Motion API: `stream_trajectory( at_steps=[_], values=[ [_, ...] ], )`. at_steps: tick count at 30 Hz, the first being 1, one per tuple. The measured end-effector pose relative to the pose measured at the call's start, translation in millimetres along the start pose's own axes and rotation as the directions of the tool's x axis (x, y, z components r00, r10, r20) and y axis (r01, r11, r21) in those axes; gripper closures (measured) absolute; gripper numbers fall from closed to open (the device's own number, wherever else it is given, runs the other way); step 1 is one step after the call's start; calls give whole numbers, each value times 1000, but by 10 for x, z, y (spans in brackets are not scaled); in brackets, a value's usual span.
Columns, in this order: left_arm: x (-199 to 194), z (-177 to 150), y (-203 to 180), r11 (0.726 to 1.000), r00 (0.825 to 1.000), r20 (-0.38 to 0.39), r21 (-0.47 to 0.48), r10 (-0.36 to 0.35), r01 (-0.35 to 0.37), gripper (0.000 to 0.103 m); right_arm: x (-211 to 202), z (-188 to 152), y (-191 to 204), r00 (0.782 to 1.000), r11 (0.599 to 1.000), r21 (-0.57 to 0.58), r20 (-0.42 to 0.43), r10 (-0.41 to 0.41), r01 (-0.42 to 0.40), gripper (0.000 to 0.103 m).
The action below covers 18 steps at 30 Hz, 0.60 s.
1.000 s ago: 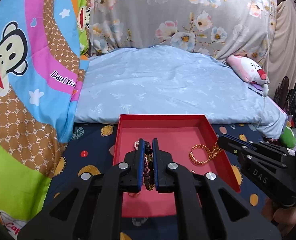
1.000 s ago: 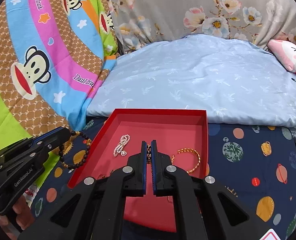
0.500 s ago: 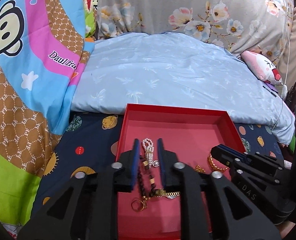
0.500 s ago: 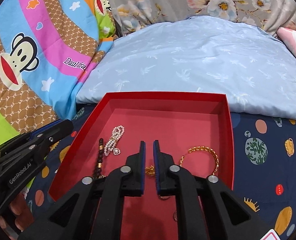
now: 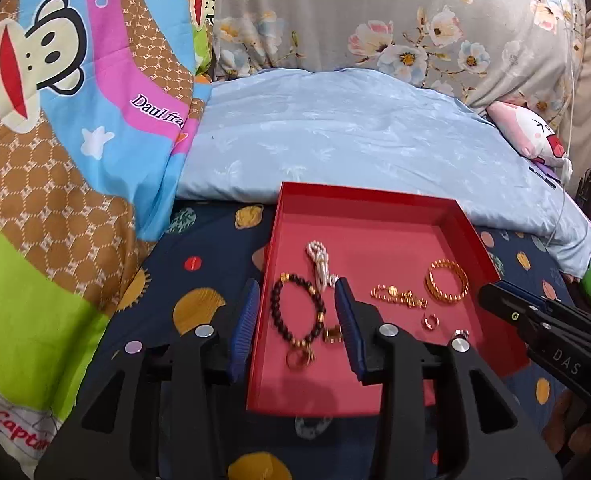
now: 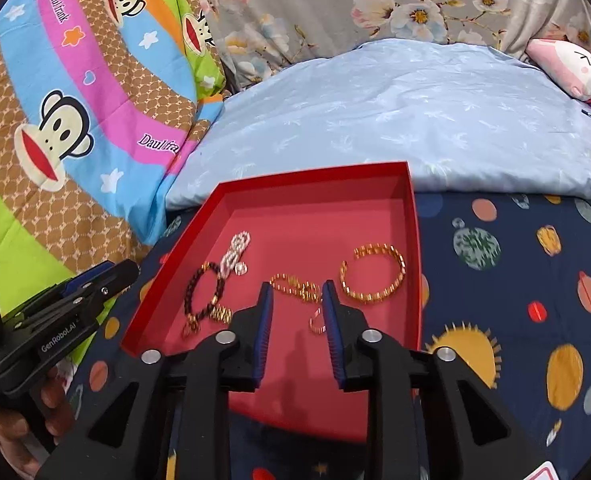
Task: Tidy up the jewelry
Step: 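Withdraw both tools from the tray toward the remaining jewelry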
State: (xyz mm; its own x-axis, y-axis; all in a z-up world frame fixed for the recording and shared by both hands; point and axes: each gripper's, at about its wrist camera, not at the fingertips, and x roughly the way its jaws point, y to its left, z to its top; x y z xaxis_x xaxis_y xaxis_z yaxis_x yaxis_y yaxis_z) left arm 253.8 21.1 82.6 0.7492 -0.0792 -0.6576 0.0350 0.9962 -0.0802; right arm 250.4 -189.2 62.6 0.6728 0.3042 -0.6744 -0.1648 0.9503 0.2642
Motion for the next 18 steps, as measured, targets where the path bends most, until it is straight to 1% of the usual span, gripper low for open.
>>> stream_trajectory(
  at_steps=[5,7,8,9,11,18],
  values=[
    [-229,-266,-4,1000,1000,-3,-2,-4,4,64,-199,-329,73,1000,1000,4,-5,6,-6,73],
    [-312,-386,7,1000,1000,-7,-6,-7,7,57,-277,-454,113,1000,1000,-3,-6,3,-3,73],
    [-367,-468,18,1000,1000,-10,-10,-7,7,56,-325,-531,139,1000,1000,-10,-7,-1,1,72],
    [-414,-540,29,1000,1000,-12,-14,-5,5,56,-363,-600,159,1000,1000,-16,-9,-4,4,72],
    [-477,-661,47,1000,1000,-19,-18,-8,7,56,-437,-739,188,1000,1000,-24,-15,-8,8,67],
    [-666,-1127,109,997,996,-72,-59,-50,45,56,-564,-1219,253,997,999,-44,-77,-13,9,67]
  ],
)
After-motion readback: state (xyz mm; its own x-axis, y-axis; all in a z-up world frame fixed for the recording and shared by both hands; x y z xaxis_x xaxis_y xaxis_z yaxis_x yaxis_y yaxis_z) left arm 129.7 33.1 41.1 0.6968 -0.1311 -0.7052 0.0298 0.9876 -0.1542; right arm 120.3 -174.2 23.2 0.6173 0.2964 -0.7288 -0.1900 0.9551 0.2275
